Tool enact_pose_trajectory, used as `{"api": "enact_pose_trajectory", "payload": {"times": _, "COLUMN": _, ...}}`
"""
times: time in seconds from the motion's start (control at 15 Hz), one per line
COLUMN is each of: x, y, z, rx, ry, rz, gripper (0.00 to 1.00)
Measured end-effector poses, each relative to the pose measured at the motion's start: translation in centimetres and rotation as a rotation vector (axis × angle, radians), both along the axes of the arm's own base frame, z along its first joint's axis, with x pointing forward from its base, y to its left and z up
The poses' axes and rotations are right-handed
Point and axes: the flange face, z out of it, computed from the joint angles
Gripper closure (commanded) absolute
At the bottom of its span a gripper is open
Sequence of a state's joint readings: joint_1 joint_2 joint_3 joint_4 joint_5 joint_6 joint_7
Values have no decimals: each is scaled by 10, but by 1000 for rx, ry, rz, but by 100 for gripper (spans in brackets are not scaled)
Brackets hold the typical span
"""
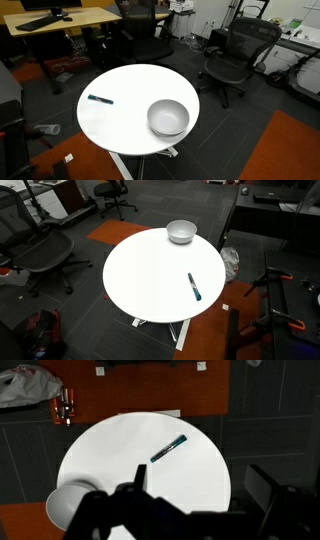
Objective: Put the green marker inside the grey bowl
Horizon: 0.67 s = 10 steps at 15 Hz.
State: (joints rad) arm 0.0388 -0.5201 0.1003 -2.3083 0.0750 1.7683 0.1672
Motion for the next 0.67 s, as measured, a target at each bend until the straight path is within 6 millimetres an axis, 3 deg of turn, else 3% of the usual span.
{"api": "enact_pose_trajectory", "payload": {"times": 0.67, "x": 1, "y": -1, "z": -5, "rx": -1, "ry": 11, "rz": -13, "gripper": 0}}
